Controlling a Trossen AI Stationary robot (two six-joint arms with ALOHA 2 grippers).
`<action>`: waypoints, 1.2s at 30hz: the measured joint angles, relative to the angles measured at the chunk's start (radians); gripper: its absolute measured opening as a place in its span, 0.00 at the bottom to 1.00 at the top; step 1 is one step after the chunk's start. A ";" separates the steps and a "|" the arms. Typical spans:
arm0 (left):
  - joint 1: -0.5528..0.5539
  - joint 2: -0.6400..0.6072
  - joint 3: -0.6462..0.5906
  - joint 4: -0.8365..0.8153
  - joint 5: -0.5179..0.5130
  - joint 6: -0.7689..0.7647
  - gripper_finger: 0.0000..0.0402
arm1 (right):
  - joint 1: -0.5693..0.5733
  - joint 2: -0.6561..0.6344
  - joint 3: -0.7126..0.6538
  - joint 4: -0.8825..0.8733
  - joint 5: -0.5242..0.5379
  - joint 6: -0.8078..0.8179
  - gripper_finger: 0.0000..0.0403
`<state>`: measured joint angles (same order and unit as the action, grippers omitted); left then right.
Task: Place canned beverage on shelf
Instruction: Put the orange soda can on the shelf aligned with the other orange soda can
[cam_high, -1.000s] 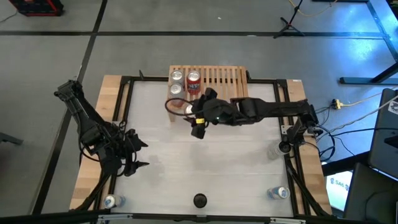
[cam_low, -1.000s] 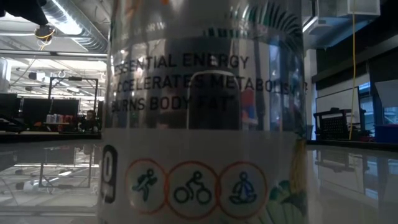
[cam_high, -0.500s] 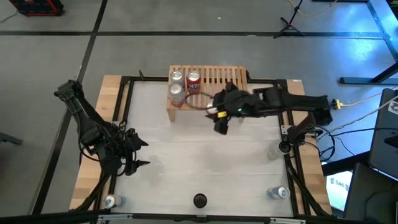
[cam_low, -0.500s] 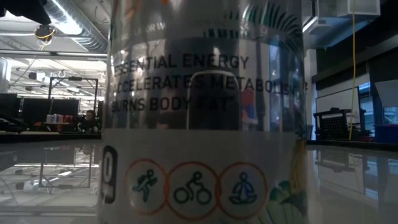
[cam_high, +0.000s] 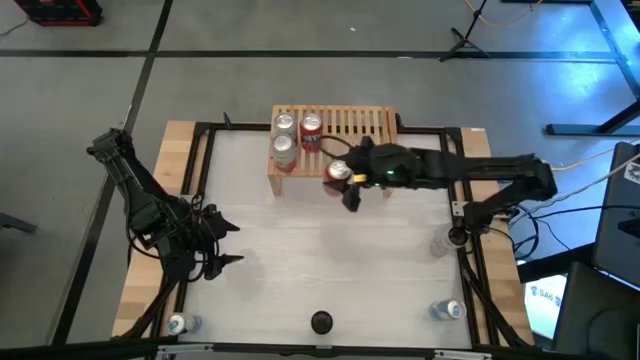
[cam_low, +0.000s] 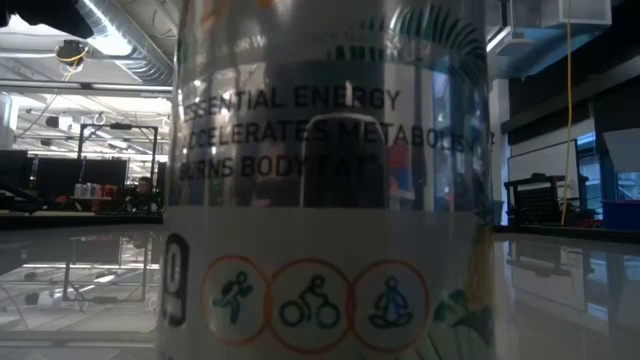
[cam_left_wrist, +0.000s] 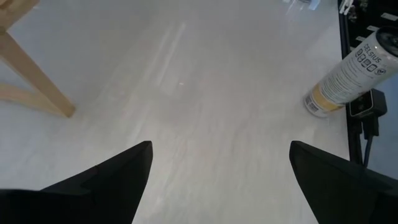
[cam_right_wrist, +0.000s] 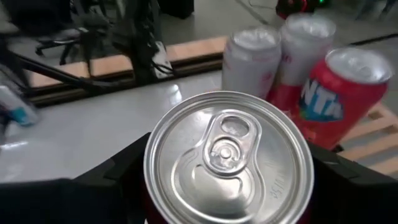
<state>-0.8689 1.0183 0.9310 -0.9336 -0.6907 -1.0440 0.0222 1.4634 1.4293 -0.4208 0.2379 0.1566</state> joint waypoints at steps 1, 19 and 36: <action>0.000 0.000 0.000 0.001 0.000 0.000 0.92 | -0.009 0.014 -0.013 0.027 -0.008 -0.004 0.70; 0.000 0.000 0.000 0.007 0.000 -0.002 0.92 | -0.177 0.196 -0.019 0.260 -0.074 -0.059 0.70; 0.000 0.000 0.000 0.006 0.000 -0.022 0.92 | -0.181 0.237 -0.018 0.343 0.001 -0.058 0.72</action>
<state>-0.8690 1.0187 0.9310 -0.9274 -0.6907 -1.0664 -0.1589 1.7008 1.4117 -0.0780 0.2390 0.0990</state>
